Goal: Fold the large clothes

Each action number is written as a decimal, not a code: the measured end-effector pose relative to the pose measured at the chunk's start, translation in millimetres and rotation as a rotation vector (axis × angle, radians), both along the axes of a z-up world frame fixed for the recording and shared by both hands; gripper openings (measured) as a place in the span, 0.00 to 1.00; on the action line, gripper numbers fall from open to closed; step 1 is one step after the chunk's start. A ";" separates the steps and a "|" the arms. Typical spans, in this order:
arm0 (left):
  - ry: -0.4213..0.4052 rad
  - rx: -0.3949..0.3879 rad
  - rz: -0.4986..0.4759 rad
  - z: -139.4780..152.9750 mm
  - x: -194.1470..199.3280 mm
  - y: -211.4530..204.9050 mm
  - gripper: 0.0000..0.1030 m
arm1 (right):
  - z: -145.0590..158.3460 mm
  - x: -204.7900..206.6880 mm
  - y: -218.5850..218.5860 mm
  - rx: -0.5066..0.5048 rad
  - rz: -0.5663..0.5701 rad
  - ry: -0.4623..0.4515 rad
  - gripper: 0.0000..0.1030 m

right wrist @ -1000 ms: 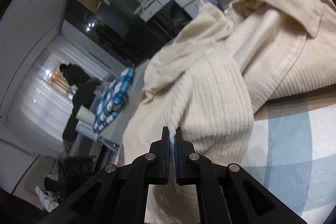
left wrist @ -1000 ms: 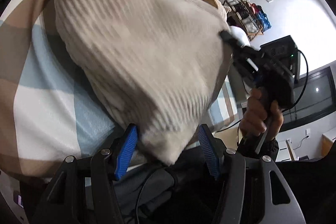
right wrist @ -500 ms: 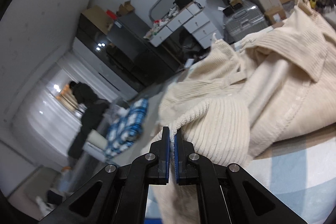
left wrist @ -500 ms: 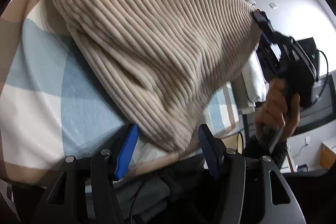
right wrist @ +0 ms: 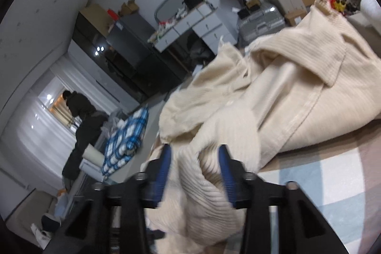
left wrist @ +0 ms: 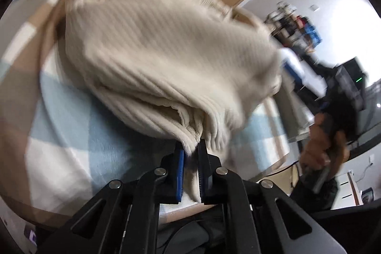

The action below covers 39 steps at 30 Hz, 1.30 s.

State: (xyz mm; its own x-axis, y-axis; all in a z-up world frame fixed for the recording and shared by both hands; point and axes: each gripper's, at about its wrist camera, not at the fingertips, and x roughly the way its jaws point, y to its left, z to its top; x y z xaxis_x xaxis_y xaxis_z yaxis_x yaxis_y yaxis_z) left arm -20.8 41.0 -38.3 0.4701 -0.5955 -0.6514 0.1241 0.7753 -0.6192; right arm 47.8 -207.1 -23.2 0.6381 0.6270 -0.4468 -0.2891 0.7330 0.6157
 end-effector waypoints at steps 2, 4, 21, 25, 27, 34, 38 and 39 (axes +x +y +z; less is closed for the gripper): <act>-0.079 -0.036 -0.001 21.9 -1.6 12.4 0.04 | 1.8 -1.9 -12.0 -0.005 -0.027 -0.007 0.62; -0.155 -0.047 0.006 43.1 1.3 18.1 0.03 | 0.7 -3.9 -24.1 -0.015 -0.066 -0.011 0.65; -0.258 0.176 0.247 125.3 225.2 87.0 0.03 | -14.0 -16.9 -72.9 -0.108 -0.263 0.084 0.65; -0.056 0.185 0.318 59.8 242.0 109.5 0.07 | -17.4 -17.7 -90.9 -0.136 -0.317 0.100 0.65; -0.057 0.170 0.328 46.5 220.1 112.4 0.25 | -21.7 -12.9 -101.5 -0.140 -0.341 0.124 0.65; -0.164 0.285 0.277 68.5 131.0 94.9 0.61 | -22.8 17.1 -127.7 -0.194 -0.375 0.163 0.65; -0.176 0.392 0.179 65.5 121.4 68.5 0.70 | -12.0 45.1 -128.9 -0.214 -0.362 0.164 0.65; -0.151 0.395 0.182 59.8 128.4 67.9 0.70 | -11.5 46.6 -131.8 -0.208 -0.378 0.170 0.65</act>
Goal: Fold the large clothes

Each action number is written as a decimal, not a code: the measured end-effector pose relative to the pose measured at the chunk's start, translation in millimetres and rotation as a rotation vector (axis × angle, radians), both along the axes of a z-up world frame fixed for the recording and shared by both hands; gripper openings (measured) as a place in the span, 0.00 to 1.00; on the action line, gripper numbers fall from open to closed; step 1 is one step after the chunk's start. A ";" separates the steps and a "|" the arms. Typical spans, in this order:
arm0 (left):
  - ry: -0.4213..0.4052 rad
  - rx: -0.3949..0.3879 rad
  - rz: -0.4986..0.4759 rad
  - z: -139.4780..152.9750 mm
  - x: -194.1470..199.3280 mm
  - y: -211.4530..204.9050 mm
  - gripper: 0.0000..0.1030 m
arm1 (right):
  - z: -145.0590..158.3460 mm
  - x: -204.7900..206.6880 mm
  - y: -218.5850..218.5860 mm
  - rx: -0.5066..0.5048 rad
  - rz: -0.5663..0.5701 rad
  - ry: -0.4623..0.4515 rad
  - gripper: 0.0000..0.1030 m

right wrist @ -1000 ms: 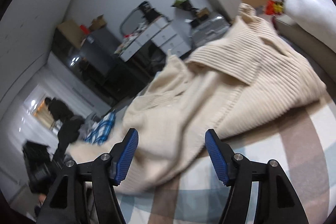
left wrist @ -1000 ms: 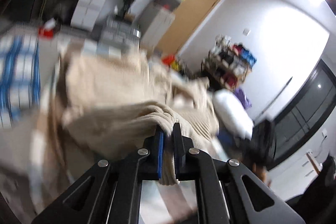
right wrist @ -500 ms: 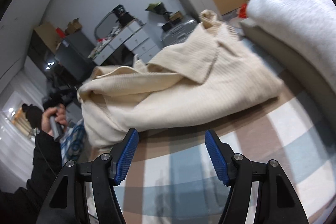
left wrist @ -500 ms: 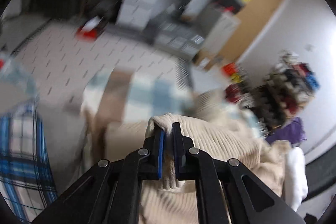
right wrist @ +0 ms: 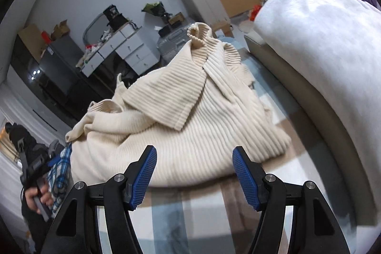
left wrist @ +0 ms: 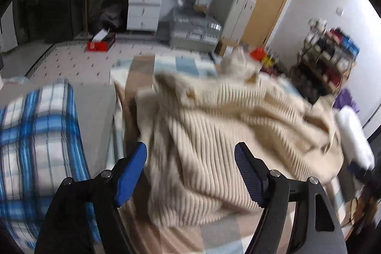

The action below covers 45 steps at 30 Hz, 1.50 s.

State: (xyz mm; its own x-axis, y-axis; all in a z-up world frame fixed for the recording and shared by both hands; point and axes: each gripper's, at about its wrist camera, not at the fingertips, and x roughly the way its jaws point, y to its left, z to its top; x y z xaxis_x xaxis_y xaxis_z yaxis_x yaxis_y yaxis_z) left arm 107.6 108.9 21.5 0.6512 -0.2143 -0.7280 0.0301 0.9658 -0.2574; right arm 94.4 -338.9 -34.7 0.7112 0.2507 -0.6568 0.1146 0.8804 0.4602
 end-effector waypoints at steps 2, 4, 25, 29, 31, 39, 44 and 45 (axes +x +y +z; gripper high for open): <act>0.051 -0.061 0.005 -16.4 -16.1 -0.6 0.70 | -2.7 -5.5 -7.9 0.027 -0.031 -0.003 0.65; 0.070 -0.131 0.018 -25.4 -34.6 1.5 0.70 | -10.4 -17.2 -16.0 0.060 -0.055 0.003 0.65; 0.098 -0.627 0.184 -81.7 -37.2 38.3 0.70 | -62.4 -10.3 -34.5 0.383 -0.054 0.058 0.65; 0.107 -0.607 0.248 -82.6 -29.5 36.9 0.70 | -71.6 5.6 -42.2 0.447 -0.101 0.083 0.65; 0.116 -0.610 0.304 -83.6 -29.1 32.7 0.67 | -73.9 13.8 -41.2 0.465 -0.112 0.084 0.65; 0.101 -0.523 0.390 -86.1 -26.1 22.1 0.08 | -85.0 43.4 -32.9 0.464 -0.184 0.069 0.07; 0.066 -0.459 0.341 -77.6 -47.4 22.6 0.06 | -71.7 14.8 -30.9 0.389 -0.205 0.005 0.04; 0.062 -0.443 0.334 -76.5 -52.4 22.2 0.05 | -70.6 7.3 -32.5 0.386 -0.203 0.004 0.04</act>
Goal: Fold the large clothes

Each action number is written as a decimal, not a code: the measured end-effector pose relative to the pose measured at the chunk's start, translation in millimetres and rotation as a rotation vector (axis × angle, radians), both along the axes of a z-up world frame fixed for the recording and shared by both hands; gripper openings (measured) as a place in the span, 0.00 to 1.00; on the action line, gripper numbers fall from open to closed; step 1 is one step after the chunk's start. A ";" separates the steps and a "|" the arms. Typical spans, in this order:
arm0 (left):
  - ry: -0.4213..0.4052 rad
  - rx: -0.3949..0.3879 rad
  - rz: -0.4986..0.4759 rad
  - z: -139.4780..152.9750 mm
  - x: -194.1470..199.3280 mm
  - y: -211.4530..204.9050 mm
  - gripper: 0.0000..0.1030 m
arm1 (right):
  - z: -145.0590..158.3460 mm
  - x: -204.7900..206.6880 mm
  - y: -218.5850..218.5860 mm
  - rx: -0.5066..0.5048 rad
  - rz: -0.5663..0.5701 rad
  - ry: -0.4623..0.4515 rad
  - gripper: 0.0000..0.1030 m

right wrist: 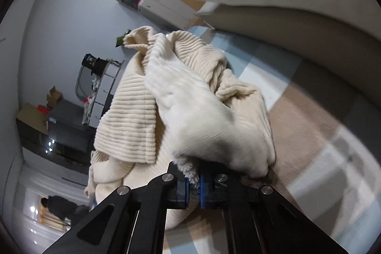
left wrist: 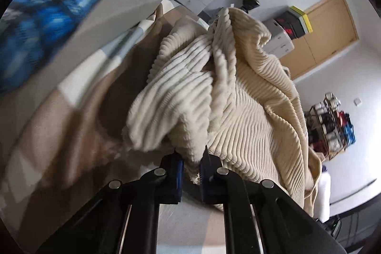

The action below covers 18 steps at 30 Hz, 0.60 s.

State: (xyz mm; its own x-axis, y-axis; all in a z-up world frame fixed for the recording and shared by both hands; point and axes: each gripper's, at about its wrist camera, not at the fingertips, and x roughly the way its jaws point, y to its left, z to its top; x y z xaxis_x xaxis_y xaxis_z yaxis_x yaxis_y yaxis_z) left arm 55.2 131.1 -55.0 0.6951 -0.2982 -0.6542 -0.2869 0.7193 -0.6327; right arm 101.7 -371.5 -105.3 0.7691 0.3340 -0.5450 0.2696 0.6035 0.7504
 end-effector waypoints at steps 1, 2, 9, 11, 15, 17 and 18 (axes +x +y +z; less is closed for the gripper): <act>0.000 0.020 -0.002 0.6 -6.3 0.3 0.05 | 0.3 -8.6 -1.8 -0.005 -0.001 0.002 0.04; -0.003 0.023 -0.012 0.5 -14.8 0.9 0.05 | 0.3 -17.2 -3.2 -0.010 -0.001 0.008 0.04; -0.006 0.014 -0.065 3.7 -72.8 -2.6 0.05 | 10.2 -85.5 -8.9 -0.050 0.015 0.028 0.04; 0.005 0.009 -0.089 4.8 -94.7 -2.9 0.05 | 15.4 -103.4 -11.3 -0.061 0.024 0.030 0.04; 0.047 0.029 -0.153 3.9 -116.5 -8.0 0.06 | 24.4 -142.1 -15.7 -0.119 0.057 0.055 0.05; 0.060 0.035 -0.188 3.8 -113.8 -8.2 0.13 | 23.2 -146.5 -16.8 -0.152 0.077 0.108 0.11; 0.059 0.046 -0.196 6.6 -113.1 -6.7 0.18 | 23.4 -148.2 -17.8 -0.167 0.080 0.134 0.14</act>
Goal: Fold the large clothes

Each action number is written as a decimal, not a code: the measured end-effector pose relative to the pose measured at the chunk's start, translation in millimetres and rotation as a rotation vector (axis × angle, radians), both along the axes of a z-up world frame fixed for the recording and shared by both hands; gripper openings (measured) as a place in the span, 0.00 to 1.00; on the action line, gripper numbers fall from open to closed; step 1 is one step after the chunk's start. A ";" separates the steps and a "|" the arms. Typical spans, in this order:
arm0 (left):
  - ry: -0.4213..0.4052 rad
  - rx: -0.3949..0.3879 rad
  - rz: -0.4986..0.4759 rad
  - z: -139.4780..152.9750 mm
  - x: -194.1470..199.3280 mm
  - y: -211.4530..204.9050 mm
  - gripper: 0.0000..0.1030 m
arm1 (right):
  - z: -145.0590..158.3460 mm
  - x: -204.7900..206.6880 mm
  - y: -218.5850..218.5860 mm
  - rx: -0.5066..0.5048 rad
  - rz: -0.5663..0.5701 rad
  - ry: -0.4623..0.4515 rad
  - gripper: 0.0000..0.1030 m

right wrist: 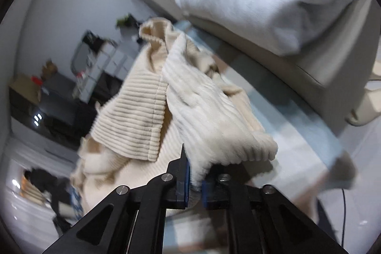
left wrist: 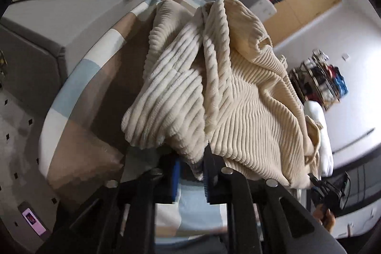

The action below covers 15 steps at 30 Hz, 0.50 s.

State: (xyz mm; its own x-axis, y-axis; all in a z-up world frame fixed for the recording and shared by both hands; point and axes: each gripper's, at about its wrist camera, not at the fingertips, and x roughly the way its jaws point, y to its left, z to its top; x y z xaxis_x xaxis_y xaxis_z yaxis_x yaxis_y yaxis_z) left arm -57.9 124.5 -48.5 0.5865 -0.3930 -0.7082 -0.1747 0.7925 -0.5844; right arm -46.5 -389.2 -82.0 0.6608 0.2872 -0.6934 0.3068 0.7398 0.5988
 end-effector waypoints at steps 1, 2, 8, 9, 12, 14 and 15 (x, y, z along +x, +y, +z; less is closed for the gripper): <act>-0.004 0.030 0.002 5.0 0.7 3.8 0.29 | 2.7 -2.8 -3.1 -0.012 -0.004 0.011 0.20; -0.014 0.053 0.009 12.1 0.7 7.9 0.37 | 7.6 -6.9 -6.2 -0.024 -0.016 0.000 0.22; -0.186 0.114 -0.012 64.2 -0.4 13.4 0.71 | 53.3 -25.7 -8.4 -0.134 -0.037 -0.148 0.56; -0.218 0.132 -0.034 70.9 6.3 10.7 0.73 | 56.1 -26.7 -6.7 -0.127 -0.026 -0.169 0.56; -0.254 0.137 -0.080 69.7 35.4 6.9 0.76 | 58.0 -11.7 1.0 -0.070 0.016 -0.232 0.60; -0.232 0.104 -0.085 62.5 67.4 5.8 0.76 | 52.2 -0.4 7.2 -0.047 0.011 -0.240 0.60; -0.223 0.078 -0.099 57.1 81.1 7.9 0.76 | 48.4 6.1 13.9 -0.024 0.039 -0.240 0.60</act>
